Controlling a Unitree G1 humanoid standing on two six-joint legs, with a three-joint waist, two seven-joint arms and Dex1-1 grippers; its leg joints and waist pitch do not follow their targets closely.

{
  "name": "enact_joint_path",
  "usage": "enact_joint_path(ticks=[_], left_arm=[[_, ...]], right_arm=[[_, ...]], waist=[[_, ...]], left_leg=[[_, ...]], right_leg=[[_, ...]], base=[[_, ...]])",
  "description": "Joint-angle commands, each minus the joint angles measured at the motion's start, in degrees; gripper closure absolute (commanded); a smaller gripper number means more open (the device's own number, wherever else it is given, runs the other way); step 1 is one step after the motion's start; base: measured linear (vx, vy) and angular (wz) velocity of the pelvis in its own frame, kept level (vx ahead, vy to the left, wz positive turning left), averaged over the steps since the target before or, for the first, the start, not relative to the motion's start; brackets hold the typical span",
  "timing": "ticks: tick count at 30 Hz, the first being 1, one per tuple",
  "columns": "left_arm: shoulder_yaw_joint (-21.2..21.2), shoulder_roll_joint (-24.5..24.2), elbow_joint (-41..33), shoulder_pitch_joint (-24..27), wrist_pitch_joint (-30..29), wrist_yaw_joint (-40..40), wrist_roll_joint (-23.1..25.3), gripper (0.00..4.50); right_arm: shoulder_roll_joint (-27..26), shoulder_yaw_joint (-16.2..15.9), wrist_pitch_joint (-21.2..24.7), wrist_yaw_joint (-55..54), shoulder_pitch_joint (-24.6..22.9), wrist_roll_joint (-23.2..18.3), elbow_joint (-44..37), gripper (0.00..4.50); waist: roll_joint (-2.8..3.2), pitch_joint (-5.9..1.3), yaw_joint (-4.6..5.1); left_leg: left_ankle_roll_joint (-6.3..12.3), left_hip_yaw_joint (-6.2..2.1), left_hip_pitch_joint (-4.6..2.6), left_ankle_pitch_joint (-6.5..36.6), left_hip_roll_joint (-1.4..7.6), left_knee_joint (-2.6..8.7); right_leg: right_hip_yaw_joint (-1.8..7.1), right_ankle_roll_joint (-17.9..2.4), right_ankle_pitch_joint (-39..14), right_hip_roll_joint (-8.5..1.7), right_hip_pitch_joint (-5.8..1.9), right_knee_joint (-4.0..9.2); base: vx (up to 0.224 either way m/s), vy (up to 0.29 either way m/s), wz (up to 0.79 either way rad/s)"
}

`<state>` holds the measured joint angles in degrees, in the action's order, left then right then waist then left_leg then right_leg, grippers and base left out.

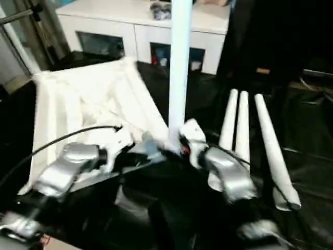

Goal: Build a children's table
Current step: Rotate leg to tighten

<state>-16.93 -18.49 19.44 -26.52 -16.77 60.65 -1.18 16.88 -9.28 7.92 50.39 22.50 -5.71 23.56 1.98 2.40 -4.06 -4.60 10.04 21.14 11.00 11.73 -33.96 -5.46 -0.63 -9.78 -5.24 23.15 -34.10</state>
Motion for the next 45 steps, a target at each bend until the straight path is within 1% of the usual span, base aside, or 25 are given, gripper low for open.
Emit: enact_joint_path(ticks=[1,3,4,8,12,17,20,21,22,23,24,25,26,27,28,31,34,35,36,38,39,40,41,43,45], left_arm=[[-1.56,-0.01,-3.01,-0.59,2.14,3.16,-1.84,4.5],[-1.64,-1.29,-2.78,-0.43,2.55,4.94,-2.05,4.5],[-1.64,-1.29,-2.78,-0.43,2.55,4.94,-2.05,4.5],[-1.59,-2.06,-2.46,-0.61,2.75,5.96,-1.91,4.5],[-1.78,-2.32,-2.46,-0.74,2.73,6.44,-2.17,4.5],[-1.95,-2.07,-2.63,-0.61,2.81,6.28,-2.16,4.5],[-1.32,-0.3,-2.11,-0.68,2.92,3.49,-1.69,4.5],[-1.07,0.42,-1.7,-0.95,2.84,2.14,-1.42,4.5],[-0.67,2.05,-0.71,-1.73,2.19,-0.94,-0.69,4.5],[-0.61,2.27,-0.56,-1.85,2.05,-1.39,-0.58,4.5],[-0.46,2.92,-0.13,-2.22,1.59,-2.77,-0.26,4.5],[-0.32,4.09,0.93,-3.08,1.36,-5.05,0.4,4.5],[-0.27,4.56,1.38,-3.43,1.33,-5.93,0.66,4.5],[-0.05,5.48,2.22,-4.1,1.32,-7.83,1.16,4.5],[0.5,7.38,3.67,-5.35,0.91,-10.9,1.48,4.5],[1.14,11.2,6.29,-7.67,0.66,-16.42,2.35,4.5],[0.76,13.34,6.66,-8.06,0.7,-17.48,2.64,4.5],[0.56,13.48,6.61,-8.03,0.74,-17.39,2.68,4.5],[0.56,13.48,6.61,-8.03,0.74,-17.39,2.68,4.5],[0.07,13.08,6.03,-7.42,0.84,-16.24,2.43,4.5],[-0.11,12.62,5.71,-7.03,1.02,-15.44,2.3,4.5],[-0.28,12.12,5.39,-6.65,1.3,-14.61,2.16,4.5],[-0.4,11.55,5.06,-6.26,1.74,-13.57,1.96,4.5],[-0.61,10.55,4.47,-5.66,2.31,-11.89,1.65,4.5],[-0.85,9.38,3.69,-4.94,2.98,-9.84,1.22,4.5]], right_arm=[[1.19,-3.21,0.76,5.91,-1.03,-1.56,-3.89,0.71],[3.78,-3.93,1.57,9.68,-2.37,-1.99,-6.49,0.71],[3.78,-3.93,1.57,9.68,-2.37,-1.99,-6.49,0.71],[4.78,-3.85,3.21,11.72,-3.07,-3.22,-8.46,1.06],[4.58,-4.1,4.11,11.78,-3.26,-3.81,-9.29,1.42],[4.02,-4.51,5.33,11.64,-3.64,-3.71,-9.79,1.71],[1.42,-3.98,5.57,5.62,-2.85,-1.06,-6.39,1.74],[0.36,-3.6,5.32,2.37,-2.12,0.13,-4.51,1.76],[-2.17,-2.55,5.38,-4.37,-0.37,1.98,-0.29,1.76],[-2.51,-2.4,5.4,-5.22,-0.14,2.18,0.26,1.77],[-3.51,-1.97,5.57,-7.69,0.53,2.62,1.81,1.77],[-5.41,-0.9,6.02,-11.67,1.67,2.75,4.25,1.78],[-6.18,-0.44,6.14,-13.12,2.1,2.68,5.16,1.78],[-7.46,0.36,6.69,-15.41,2.77,2.44,6.48,1.78],[-9.71,1.46,7.61,-19.37,3.86,2.31,8.74,1.78],[-14.35,3.17,9.08,-27.28,6.06,3.09,13.45,1.78],[-16.72,3.08,7.44,-28.89,7.06,3.55,15.95,1.78],[-16.91,3.04,6.93,-28.44,7.16,3.39,16.19,1.43],[-16.91,3.04,6.93,-28.44,7.16,3.39,16.19,1.22],[-16.8,3.28,5.9,-27.3,7.12,2.93,15.3,1.22],[-16.37,3.37,5.12,-26.67,7.14,2.92,14.76,0.99],[-15.79,3.32,4.2,-25.89,7.12,2.96,14.2,0.99],[-15.12,3.31,3.11,-24.61,7.11,2.93,13.72,0.84],[-13.89,3.04,1.54,-22.43,6.99,2.96,12.83,0.84],[-12.21,2.19,0.1,-19.33,6.33,2.93,11.06,0.84]], waist=[[-0.07,-3.58,0.0],[-0.04,-3.45,-0.24],[-0.07,-3.43,-0.29],[0.11,-3.42,-0.52],[0.16,-3.52,-0.69],[0.08,-3.65,-0.78],[0.16,-3.59,-0.69],[0.12,-3.49,-0.6],[0.02,-3.4,-0.43],[0.15,-3.12,-0.03],[0.06,-3.07,0.2],[-0.13,-3.12,0.56],[-0.03,-3.1,0.86],[-0.05,-3.14,0.97],[-0.2,-3.14,0.94],[0.04,-3.11,0.96],[0.01,-3.1,0.96],[0.02,-3.07,0.96],[0.03,-3.1,0.9],[0.18,-3.13,0.87],[0.19,-3.17,0.9],[0.11,-3.2,0.91],[0.15,-3.21,0.87],[0.11,-3.29,0.85],[0.15,-3.43,0.76]], left_leg=[[4.84,-0.16,-0.45,9.75,1.53,3.93],[4.35,-0.12,-0.48,11.06,1.57,4.0],[4.24,-0.12,-0.49,11.28,1.56,4.0],[3.27,-0.23,-0.6,12.11,1.56,4.11],[3.01,-0.29,-0.59,11.37,1.56,4.08],[3.18,-0.28,-0.49,10.2,1.54,3.97],[2.81,-0.26,-0.54,10.53,1.52,4.02],[2.26,-0.3,-0.53,11.06,1.5,4.11],[2.03,-0.28,-0.48,11.48,1.38,4.18],[1.11,-0.33,-0.5,13.31,1.28,4.4],[0.64,-0.41,-0.49,14.27,1.15,4.41],[0.11,-0.52,-0.63,15.14,1.11,4.41],[0.15,-0.51,-0.68,15.18,1.11,4.37],[0.1,-0.53,-0.69,15.17,1.09,4.36],[0.26,-0.48,-0.73,15.13,1.07,4.34],[0.11,-0.49,-0.9,15.24,1.02,4.36],[-0.1,-0.56,-0.9,16.12,0.98,4.46],[0.02,-0.59,-0.85,16.36,1.01,4.51],[0.25,-0.6,-0.83,16.39,1.01,4.53],[0.47,-0.57,-0.78,16.17,1.05,4.56],[0.53,-0.55,-0.75,16.08,1.07,4.56],[0.62,-0.53,-0.69,15.86,1.03,4.53],[0.79,-0.52,-0.66,15.77,1.06,4.54],[1.16,-0.51,-0.54,15.13,1.09,4.48],[1.72,-0.5,-0.46,13.65,1.19,4.4]], right_leg=[[2.82,-13.95,-7.27,-2.96,-3.44,3.24],[2.88,-13.12,-9.83,-3.0,-3.37,3.54],[2.89,-12.98,-10.34,-3.02,-3.34,3.57],[2.89,-12.58,-12.47,-3.08,-3.23,3.78],[2.86,-12.64,-11.6,-3.02,-3.21,3.64],[2.84,-13.11,-9.35,-2.98,-3.32,3.37],[2.83,-13.12,-9.93,-3.01,-3.18,3.47],[2.81,-12.84,-11.23,-3.06,-3.18,3.57],[2.77,-12.54,-12.2,-3.0,-3.21,3.72],[2.66,-11.82,-15.92,-3.07,-3.04,4.07],[2.56,-11.08,-18.29,-3.11,-3.13,4.33],[2.55,-9.91,-20.99,-3.22,-3.13,4.64],[2.67,-9.79,-21.23,-3.21,-2.87,4.72],[2.64,-9.44,-21.45,-3.13,-2.92,4.82],[2.66,-9.27,-21.5,-3.1,-2.86,4.92],[2.64,-9.05,-22.16,-3.1,-2.66,5.04],[2.55,-8.25,-22.97,-3.12,-2.65,5.21],[2.55,-8.24,-22.65,-3.14,-2.71,5.19],[2.58,-8.28,-22.18,-3.13,-2.76,5.14],[2.64,-8.52,-21.01,-3.13,-2.77,5.06],[2.64,-8.8,-20.25,-3.08,-2.81,4.97],[2.66,-8.94,-19.82,-3.06,-2.87,4.91],[2.67,-9.16,-19.53,-3.12,-2.89,4.84],[2.69,-9.49,-18.42,-3.15,-3.01,4.73],[2.71,-10.47,-15.39,-3.09,-3.16,4.36]], base=[[0.0,0.0,0.0],[0.0,0.0,0.0],[0.0,0.0,0.0],[0.0,0.0,0.0],[0.0,0.0,0.0],[0.0,0.0,0.0],[0.0,0.0,0.0],[0.0,0.0,0.0],[0.0,0.0,0.0],[0.0,0.0,0.0],[0.0,0.0,0.0],[0.0,0.0,0.0],[0.0,0.0,0.0],[0.0,0.0,0.0],[0.0,0.0,0.0],[0.0,0.0,0.0],[0.0,0.0,0.0],[0.0,0.0,0.0],[0.0,0.0,0.0],[0.0,0.0,0.0],[0.0,0.0,0.0],[0.0,0.0,0.0],[0.0,0.0,0.0],[0.0,0.0,0.0],[0.0,0.0,0.0]])
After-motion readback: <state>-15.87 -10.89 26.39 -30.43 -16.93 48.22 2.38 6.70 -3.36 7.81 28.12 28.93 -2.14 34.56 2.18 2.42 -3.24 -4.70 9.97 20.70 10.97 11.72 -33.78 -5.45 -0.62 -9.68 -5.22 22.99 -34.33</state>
